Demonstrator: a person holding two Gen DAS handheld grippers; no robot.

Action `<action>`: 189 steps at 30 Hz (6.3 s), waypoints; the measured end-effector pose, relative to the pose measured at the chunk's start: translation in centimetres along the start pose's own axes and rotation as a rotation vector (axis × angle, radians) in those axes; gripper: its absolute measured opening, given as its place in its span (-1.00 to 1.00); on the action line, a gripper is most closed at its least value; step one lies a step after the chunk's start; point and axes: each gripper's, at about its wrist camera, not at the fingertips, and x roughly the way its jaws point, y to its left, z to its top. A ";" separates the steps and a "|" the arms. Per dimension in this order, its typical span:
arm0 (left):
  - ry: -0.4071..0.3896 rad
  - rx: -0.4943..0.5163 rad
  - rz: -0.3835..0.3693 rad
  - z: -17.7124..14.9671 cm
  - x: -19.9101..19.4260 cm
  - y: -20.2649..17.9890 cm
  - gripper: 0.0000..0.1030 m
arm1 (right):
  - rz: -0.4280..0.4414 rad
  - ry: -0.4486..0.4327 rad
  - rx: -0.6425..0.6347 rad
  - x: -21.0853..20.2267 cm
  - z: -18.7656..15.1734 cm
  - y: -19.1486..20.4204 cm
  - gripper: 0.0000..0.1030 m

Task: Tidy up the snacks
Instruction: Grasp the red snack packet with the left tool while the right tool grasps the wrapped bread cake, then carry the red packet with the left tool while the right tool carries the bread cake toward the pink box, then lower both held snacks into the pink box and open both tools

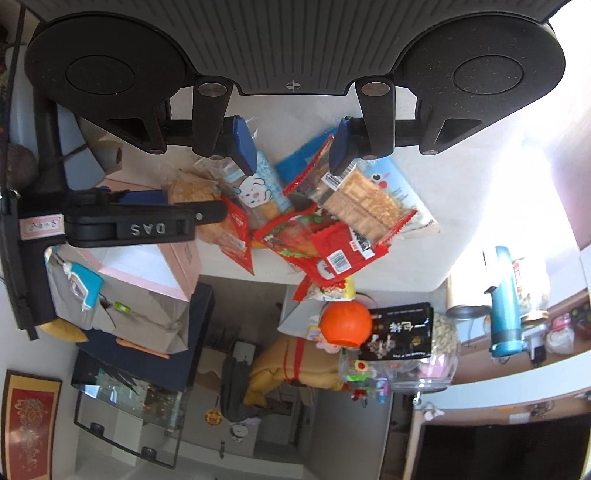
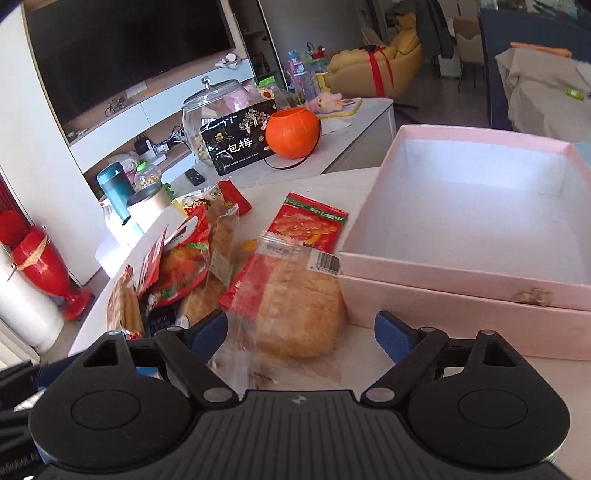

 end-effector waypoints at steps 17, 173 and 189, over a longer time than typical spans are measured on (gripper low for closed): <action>0.090 0.154 -0.082 7.7 8.9 -5.8 -0.07 | -0.131 0.089 -0.259 -6.7 -5.5 -1.7 0.07; 0.109 0.196 -0.490 14.6 12.5 -14.9 0.18 | -0.175 -0.262 -0.111 -17.1 9.7 -7.4 0.45; 0.054 0.070 -0.213 4.8 3.4 -4.2 0.06 | -0.254 -0.092 -0.125 -10.3 8.2 -8.4 0.53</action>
